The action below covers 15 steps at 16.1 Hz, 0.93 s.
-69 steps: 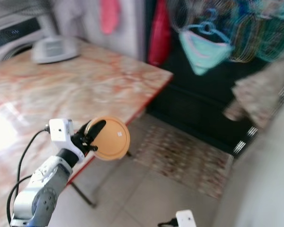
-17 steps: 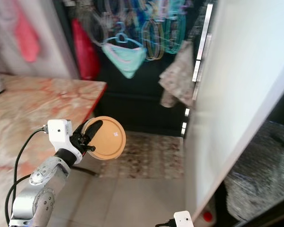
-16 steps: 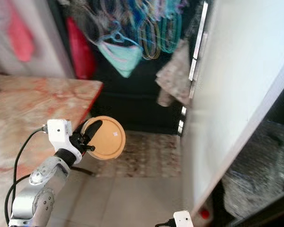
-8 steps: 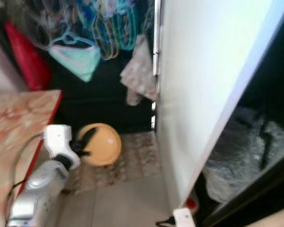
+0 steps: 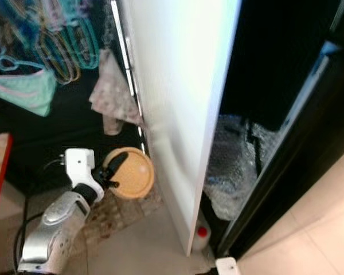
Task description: Restocking fridge
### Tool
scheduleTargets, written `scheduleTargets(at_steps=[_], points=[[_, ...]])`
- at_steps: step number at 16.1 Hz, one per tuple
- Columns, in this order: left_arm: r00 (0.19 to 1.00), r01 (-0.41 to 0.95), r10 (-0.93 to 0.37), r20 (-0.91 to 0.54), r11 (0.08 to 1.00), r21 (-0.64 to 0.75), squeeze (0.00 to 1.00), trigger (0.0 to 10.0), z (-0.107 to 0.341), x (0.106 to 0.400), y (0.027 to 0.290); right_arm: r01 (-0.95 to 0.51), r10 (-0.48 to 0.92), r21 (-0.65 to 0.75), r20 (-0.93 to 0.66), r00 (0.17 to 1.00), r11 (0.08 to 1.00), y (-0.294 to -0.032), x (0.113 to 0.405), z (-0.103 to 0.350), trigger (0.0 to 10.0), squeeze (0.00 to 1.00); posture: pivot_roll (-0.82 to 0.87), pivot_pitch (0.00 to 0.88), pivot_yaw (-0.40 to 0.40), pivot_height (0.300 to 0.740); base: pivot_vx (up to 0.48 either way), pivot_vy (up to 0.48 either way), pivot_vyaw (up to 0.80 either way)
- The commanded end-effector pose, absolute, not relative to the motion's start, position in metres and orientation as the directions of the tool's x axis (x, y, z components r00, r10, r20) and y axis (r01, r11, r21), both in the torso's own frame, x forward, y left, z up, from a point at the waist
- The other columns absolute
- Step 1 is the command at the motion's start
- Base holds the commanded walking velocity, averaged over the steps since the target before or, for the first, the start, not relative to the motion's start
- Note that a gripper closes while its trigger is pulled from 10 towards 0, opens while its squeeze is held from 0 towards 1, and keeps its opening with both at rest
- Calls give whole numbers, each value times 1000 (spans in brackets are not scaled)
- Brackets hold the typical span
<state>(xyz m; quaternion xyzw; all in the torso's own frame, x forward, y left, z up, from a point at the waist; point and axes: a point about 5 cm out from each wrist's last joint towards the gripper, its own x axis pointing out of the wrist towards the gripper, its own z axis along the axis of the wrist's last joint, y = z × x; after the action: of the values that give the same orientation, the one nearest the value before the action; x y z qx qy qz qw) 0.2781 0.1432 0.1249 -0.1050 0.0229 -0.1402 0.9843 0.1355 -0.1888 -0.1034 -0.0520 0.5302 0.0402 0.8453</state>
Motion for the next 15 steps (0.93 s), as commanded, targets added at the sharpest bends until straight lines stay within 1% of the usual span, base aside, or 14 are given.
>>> scheduleTargets(at_steps=[1, 3, 7, 9, 12, 14, 15], points=[[973, 224, -231, -17, 956, -190, 0, 10000, 125, 277, 157, -126, 38, -21, -894, 446, 992, -178, 139, -103, 10000, 0, 88, 18, 62, 740, 0, 0, -800], [974, 219, -227, -21, 957, -189, 0, 10000, 124, 277, 158, -119, 33, -23, -894, 446, 993, -179, 139, -103, 10000, 0, 88, 17, 62, 740, 0, 0, -800], [977, 183, -200, -68, 963, -198, 0, 10000, 112, 277, 164, -116, 30, -25, -894, 446, 993, -179, 139, -103, 10000, 0, 89, 17, 63, 740, 0, 0, 0], [978, 161, -182, -97, 968, -192, 0, 10000, 104, 276, 169, -114, 28, -26, -894, 447, 993, -179, 139, -103, 10000, 0, 87, 16, 63, 740, 0, 0, -800], [983, 142, -160, -93, 975, -172, 0, 10000, 104, 277, 173, -110, 23, -29, -894, 447, 993, -179, 139, -103, 10000, 0, 87, 17, 62, 740, 0, 0, 0], [984, 136, -154, -89, 974, -180, 0, 10000, 105, 278, 173, -110, 23, -30, -894, 447, 994, -179, 139, -103, 10000, 0, 87, 18, 61, 740, 0, -412, 0], [985, 132, -151, -89, 974, -185, 0, 10000, 105, 278, 173, -110, 23, -30, -895, 446, 993, -179, 139, -103, 10000, 0, 87, 18, 61, 740, 0, 0, 0]])
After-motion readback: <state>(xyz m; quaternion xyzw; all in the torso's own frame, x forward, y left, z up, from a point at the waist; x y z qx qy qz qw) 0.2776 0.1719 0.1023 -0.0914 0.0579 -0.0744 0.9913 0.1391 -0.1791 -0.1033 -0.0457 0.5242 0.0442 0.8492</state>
